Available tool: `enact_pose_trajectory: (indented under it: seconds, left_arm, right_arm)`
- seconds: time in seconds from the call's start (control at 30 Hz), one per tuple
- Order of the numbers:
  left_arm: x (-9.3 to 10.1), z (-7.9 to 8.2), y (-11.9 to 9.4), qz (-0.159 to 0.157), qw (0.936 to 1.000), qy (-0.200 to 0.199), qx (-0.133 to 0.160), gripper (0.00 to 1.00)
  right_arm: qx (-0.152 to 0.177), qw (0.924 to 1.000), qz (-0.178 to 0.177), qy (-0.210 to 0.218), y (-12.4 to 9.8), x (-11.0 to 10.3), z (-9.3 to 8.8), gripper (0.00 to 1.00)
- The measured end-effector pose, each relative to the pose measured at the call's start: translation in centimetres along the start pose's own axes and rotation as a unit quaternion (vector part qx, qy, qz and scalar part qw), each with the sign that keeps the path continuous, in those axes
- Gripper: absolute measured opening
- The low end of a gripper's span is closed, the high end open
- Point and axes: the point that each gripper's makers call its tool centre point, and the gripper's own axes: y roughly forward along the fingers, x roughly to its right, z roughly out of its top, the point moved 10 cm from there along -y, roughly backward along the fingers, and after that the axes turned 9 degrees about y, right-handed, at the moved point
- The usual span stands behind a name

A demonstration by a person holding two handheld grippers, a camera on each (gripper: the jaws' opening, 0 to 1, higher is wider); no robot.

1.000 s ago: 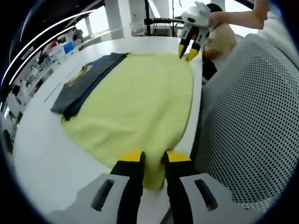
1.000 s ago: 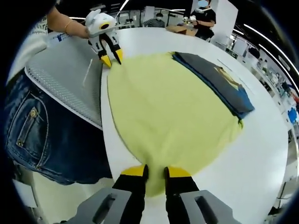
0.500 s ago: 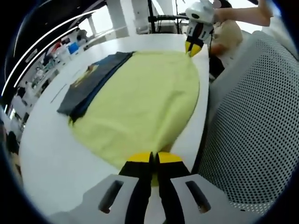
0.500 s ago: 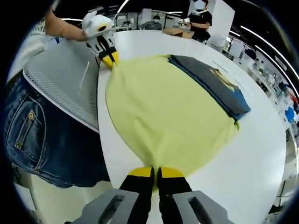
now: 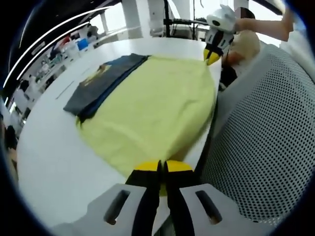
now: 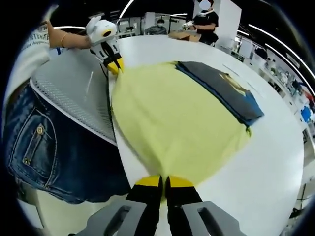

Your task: Fold the garment on the visible template until the final outline fits inside the template.

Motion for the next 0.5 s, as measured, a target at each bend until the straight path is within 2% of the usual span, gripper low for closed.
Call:
enact_pose_trajectory:
  seconds: [0.2, 0.5]
  left_arm:
    - [0.4, -0.2, -0.8, -0.008, 0.9997, -0.024, -0.005, 0.00]
    - [1.5, -0.1, -1.6, -0.029, 0.9990, -0.030, -0.013, 0.00]
  right_arm:
    - [0.000, 0.9998, 0.014, 0.016, -0.5, -0.9, -0.4, 0.00]
    - [-0.010, 0.9987, 0.039, 0.032, -1.1, -1.8, -0.8, 0.00]
